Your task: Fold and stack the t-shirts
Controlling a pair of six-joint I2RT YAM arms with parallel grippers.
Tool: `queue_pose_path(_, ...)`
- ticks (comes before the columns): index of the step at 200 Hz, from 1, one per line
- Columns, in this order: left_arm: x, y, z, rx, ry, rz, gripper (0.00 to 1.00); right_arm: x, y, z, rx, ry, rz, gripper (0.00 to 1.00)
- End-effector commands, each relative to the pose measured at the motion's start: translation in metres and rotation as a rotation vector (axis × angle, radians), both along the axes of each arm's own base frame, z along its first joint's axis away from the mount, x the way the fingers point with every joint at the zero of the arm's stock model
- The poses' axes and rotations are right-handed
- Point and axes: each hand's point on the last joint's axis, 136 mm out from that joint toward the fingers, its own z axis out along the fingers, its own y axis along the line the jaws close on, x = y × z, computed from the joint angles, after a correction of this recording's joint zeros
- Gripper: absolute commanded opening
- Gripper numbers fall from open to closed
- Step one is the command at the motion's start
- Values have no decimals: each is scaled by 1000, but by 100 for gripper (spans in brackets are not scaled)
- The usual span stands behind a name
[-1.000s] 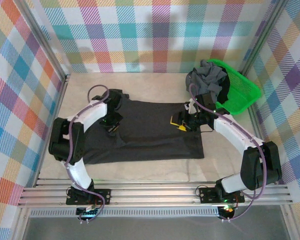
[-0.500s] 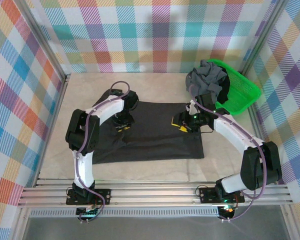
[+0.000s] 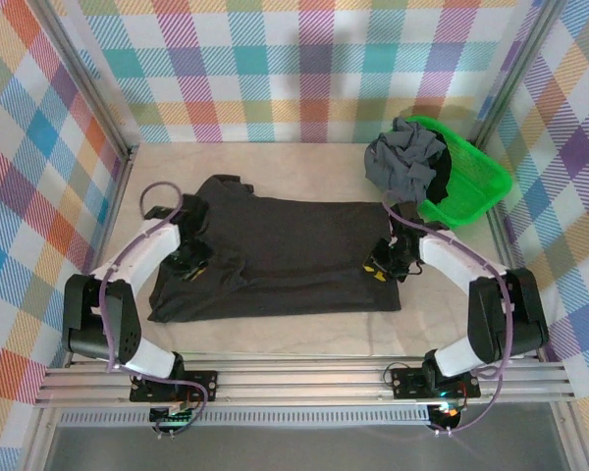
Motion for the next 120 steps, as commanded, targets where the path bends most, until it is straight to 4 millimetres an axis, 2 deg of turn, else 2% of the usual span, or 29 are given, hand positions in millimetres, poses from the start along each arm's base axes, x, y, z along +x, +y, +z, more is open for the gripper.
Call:
queue_pose_path(1,-16,6,-27,-88,70,78,16,0,-9,-16,-66,76,-50,25)
queue_pose_path(22,-25,27,-44,-43,148,133,16,-4,-13,-30,-98,149,-56,26)
queue_pose_path(38,-24,39,-52,-1,167,162,17,-11,-17,-41,-122,201,-64,27)
queue_pose_path(60,-30,44,-61,21,218,202,18,-25,-21,-52,-144,261,-59,28)
queue_pose_path(94,-62,51,-62,61,258,284,18,-48,-23,-59,-161,331,-25,30)
queue_pose_path(120,-86,59,-63,39,279,343,18,-72,-15,-55,-152,356,13,31)
